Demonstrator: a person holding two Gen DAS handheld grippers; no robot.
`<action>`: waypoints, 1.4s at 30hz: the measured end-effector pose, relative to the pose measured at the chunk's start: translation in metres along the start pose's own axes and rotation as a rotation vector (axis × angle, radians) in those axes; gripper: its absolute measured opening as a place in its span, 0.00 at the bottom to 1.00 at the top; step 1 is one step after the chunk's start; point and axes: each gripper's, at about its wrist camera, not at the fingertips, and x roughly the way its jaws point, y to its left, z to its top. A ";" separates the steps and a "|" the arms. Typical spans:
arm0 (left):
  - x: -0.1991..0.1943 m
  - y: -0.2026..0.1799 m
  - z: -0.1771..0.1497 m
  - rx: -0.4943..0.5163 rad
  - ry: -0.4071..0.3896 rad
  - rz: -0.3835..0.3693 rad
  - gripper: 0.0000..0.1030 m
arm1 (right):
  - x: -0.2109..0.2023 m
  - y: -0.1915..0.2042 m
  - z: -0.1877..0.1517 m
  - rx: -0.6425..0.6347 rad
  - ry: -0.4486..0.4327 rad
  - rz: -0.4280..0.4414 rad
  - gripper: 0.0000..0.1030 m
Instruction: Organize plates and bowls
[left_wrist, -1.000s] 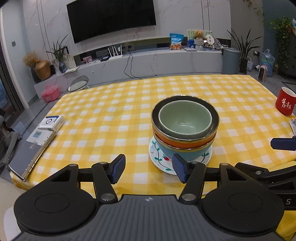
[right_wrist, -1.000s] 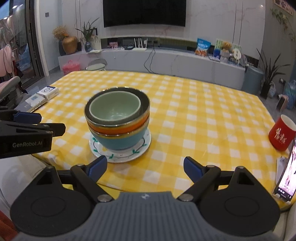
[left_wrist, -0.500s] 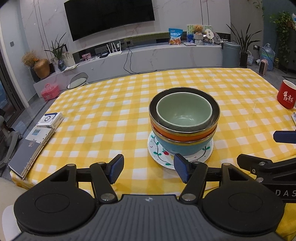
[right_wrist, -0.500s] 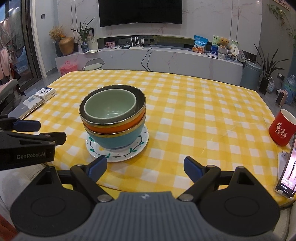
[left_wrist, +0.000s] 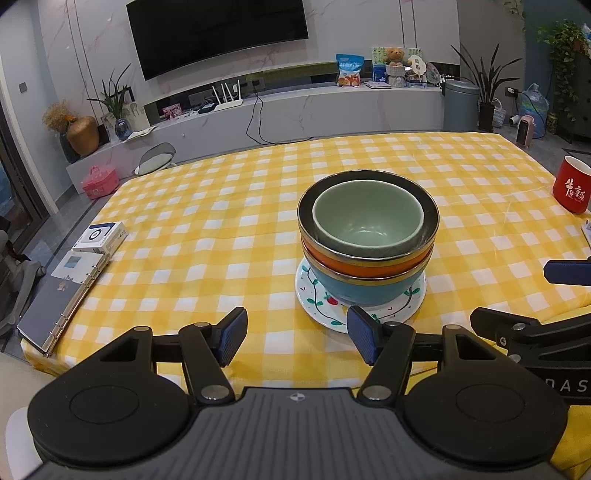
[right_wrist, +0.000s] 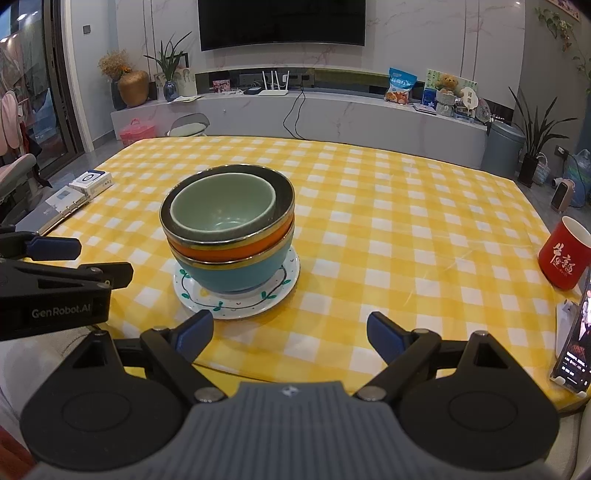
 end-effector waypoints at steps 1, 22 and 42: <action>0.000 0.000 0.000 0.000 -0.001 0.000 0.71 | 0.000 0.000 0.000 0.000 0.000 0.000 0.86; 0.001 -0.002 -0.001 0.009 0.001 -0.008 0.71 | 0.000 0.001 0.000 -0.001 -0.004 0.008 0.87; 0.000 -0.002 -0.001 0.011 0.002 0.001 0.71 | 0.000 0.002 -0.001 -0.007 -0.012 0.031 0.88</action>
